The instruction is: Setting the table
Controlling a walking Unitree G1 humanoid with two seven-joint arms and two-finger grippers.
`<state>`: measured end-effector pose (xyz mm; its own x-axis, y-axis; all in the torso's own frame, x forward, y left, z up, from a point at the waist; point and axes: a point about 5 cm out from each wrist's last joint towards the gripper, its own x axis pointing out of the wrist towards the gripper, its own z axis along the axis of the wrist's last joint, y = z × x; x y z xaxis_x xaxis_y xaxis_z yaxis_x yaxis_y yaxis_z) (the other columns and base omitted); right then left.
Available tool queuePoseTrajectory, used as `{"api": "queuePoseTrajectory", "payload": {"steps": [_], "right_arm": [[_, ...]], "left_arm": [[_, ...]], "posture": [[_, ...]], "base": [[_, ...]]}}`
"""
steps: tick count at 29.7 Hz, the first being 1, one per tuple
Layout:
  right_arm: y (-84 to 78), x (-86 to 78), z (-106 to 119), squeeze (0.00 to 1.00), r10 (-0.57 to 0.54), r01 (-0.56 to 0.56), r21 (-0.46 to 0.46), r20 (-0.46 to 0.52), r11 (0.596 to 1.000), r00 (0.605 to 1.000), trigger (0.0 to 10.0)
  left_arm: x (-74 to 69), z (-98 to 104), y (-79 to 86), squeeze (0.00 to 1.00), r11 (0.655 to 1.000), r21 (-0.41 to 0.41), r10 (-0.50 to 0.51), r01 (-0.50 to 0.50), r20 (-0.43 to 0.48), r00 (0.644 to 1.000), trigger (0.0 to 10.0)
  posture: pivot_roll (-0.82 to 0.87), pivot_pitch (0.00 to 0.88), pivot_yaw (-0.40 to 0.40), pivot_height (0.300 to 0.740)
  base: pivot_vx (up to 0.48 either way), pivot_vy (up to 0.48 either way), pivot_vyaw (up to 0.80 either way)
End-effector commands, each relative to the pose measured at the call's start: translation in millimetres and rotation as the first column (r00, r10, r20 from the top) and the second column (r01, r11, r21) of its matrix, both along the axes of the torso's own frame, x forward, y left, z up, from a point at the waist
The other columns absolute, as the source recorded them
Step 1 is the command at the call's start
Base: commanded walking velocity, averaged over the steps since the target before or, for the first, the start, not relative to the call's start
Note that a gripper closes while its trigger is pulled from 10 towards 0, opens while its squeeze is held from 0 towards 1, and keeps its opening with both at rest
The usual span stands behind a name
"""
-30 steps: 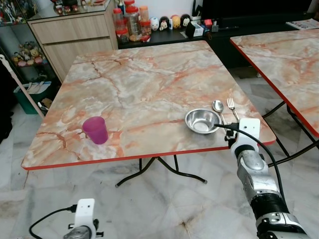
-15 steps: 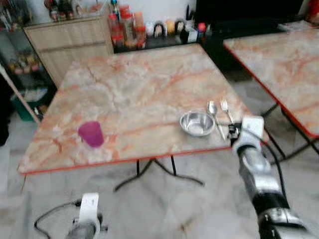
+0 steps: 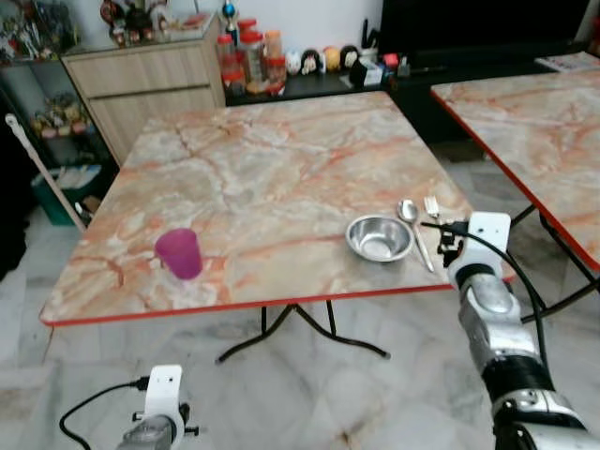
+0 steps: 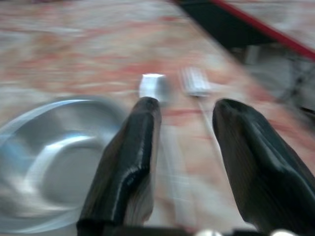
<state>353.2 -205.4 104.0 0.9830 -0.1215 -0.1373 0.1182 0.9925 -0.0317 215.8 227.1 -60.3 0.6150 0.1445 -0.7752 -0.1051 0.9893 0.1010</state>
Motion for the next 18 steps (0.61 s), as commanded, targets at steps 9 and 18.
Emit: {"api": "queuePoseTrajectory", "payload": {"steps": [9,18], "right_arm": [[-5.3,0.8,3.4,0.0,-0.003,0.003,-0.006,0.009,1.0,1.0,10.0],[-4.2,1.6,5.9,0.0,0.002,-0.002,0.001,0.019,1.0,1.0,10.0]], "left_arm": [[3.3,-0.2,-8.9,0.0,1.0,-0.003,-0.007,0.007,0.002,1.0,10.0],[0.9,-3.0,-15.5,0.0,1.0,-0.008,-0.011,0.011,-0.001,1.0,10.0]], "posture": [[-0.08,0.0,0.079,0.736],[-0.08,0.0,0.078,0.736]], "base": [[0.286,0.0,0.0],[0.284,0.0,0.0]]}}
